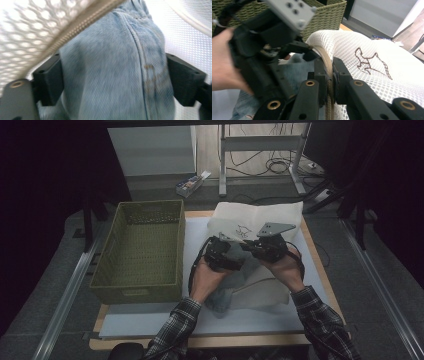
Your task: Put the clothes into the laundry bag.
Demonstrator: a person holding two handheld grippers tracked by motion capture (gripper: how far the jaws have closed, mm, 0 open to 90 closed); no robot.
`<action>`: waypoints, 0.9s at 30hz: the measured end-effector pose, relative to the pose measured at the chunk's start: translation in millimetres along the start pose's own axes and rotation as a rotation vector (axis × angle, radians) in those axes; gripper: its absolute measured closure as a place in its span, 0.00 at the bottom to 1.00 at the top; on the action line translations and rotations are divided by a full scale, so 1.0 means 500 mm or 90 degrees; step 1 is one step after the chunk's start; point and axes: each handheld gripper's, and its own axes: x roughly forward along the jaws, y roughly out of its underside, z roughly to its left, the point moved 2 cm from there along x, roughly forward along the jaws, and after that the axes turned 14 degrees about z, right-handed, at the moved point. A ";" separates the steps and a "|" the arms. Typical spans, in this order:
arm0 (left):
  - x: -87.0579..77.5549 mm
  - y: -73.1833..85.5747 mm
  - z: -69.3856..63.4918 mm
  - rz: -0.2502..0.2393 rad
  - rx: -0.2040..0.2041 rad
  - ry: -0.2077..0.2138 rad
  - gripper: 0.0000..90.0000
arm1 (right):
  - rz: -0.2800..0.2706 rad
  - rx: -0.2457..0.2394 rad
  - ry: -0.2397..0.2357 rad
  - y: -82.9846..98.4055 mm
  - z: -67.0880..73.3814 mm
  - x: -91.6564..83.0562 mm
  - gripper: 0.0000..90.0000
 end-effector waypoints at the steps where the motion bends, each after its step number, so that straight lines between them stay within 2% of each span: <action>1: -0.006 0.003 -0.003 -0.001 0.003 0.002 0.14 | 0.000 0.003 -0.001 0.001 -0.001 0.000 0.91; 8: -0.042 0.036 -0.010 -0.009 0.011 0.010 0.13 | 0.001 0.011 0.000 0.004 -0.009 0.002 0.91; 13: -0.066 0.073 -0.018 -0.011 0.025 -0.006 0.12 | 0.001 0.010 0.002 0.002 -0.008 0.002 0.90; 17: -0.085 0.109 -0.021 -0.018 0.017 -0.015 0.13 | -0.001 0.011 0.002 0.002 -0.008 0.001 0.90; 19: -0.092 0.129 -0.022 -0.026 0.006 -0.009 0.14 | -0.001 0.012 0.002 0.002 -0.008 0.001 0.90; 23: -0.092 0.164 -0.029 -0.030 -0.001 -0.013 0.16 | -0.001 0.010 0.003 0.001 -0.007 0.000 0.90; 27: -0.080 0.192 -0.041 -0.023 0.001 -0.038 0.17 | -0.001 0.010 0.003 0.001 -0.007 0.000 0.90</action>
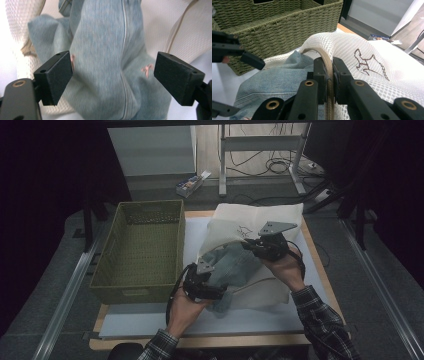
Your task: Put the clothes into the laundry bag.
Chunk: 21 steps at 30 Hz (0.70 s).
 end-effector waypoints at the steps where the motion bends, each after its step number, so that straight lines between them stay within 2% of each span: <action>1: 0.005 0.005 -0.001 0.005 -0.002 -0.007 0.18 | 0.000 0.000 0.000 0.000 0.000 0.000 0.90; 3: 0.017 0.013 0.000 0.017 -0.007 -0.026 0.20 | 0.001 0.000 0.000 0.000 0.000 0.000 0.90; 6: 0.036 0.019 0.002 0.038 -0.010 -0.022 0.30 | 0.002 -0.001 -0.002 0.001 0.001 0.001 0.90; 7: 0.041 0.020 0.002 0.045 -0.009 -0.018 0.36 | 0.002 -0.001 -0.002 0.000 0.002 0.001 0.90; 9: 0.048 0.018 0.003 0.055 -0.007 -0.011 0.60 | 0.001 -0.001 -0.005 -0.001 0.003 0.001 0.91; 11: 0.049 0.013 0.005 0.052 -0.005 -0.001 0.86 | 0.002 -0.003 -0.006 -0.001 0.005 0.002 0.91; 12: 0.047 0.009 0.006 0.048 0.005 -0.004 0.95 | 0.002 -0.003 -0.006 -0.001 0.006 0.002 0.91; 21: 0.018 -0.069 0.014 -0.001 0.014 -0.005 0.96 | 0.001 -0.006 -0.016 -0.005 0.016 0.003 0.91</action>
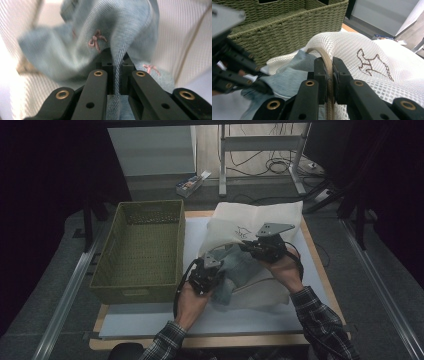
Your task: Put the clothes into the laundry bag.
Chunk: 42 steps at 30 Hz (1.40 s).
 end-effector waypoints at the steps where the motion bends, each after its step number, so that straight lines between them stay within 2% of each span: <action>1: 0.000 -0.009 0.002 -0.007 -0.004 0.003 0.96 | 0.000 -0.001 -0.001 -0.001 0.002 0.000 0.91; 12: 0.012 -0.090 0.011 -0.038 -0.013 0.001 0.96 | -0.003 -0.009 -0.012 -0.005 0.013 -0.001 0.91; 17: 0.023 -0.116 0.012 -0.045 -0.018 -0.001 0.96 | -0.009 -0.013 -0.014 -0.008 0.019 -0.005 0.91; 27: 0.043 -0.145 0.020 -0.061 -0.032 -0.008 0.96 | -0.015 -0.018 -0.019 -0.013 0.026 -0.010 0.92; 38: 0.066 -0.168 0.030 -0.083 -0.050 -0.034 0.96 | -0.015 -0.016 -0.016 -0.014 0.027 -0.014 0.92; 42: 0.093 -0.163 0.037 -0.067 -0.057 -0.038 0.96 | -0.005 -0.018 -0.015 -0.011 0.025 -0.010 0.92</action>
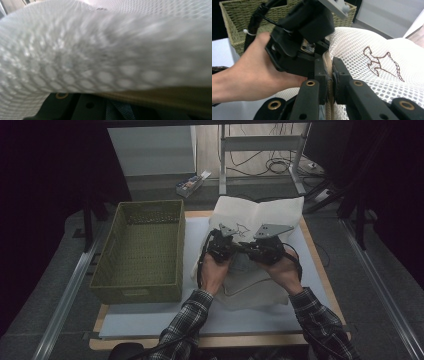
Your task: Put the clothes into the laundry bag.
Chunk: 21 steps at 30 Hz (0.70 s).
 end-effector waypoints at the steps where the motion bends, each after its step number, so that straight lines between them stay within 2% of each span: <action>1: 0.008 0.005 0.002 0.009 0.000 0.005 0.96 | 0.004 0.001 0.001 0.001 -0.001 0.002 0.92; 5: 0.002 0.018 0.008 0.019 0.003 0.035 0.85 | 0.015 0.008 0.001 0.008 -0.010 0.009 0.92; 11: -0.040 0.038 0.008 0.032 0.026 0.053 0.52 | 0.011 0.015 0.009 0.012 -0.022 0.006 0.92; 16: -0.065 0.070 -0.007 0.041 0.050 0.047 0.32 | 0.010 0.022 0.014 0.014 -0.029 0.005 0.91; 21: -0.082 0.107 -0.017 0.054 0.062 0.033 0.23 | 0.012 0.024 0.015 0.016 -0.033 0.007 0.91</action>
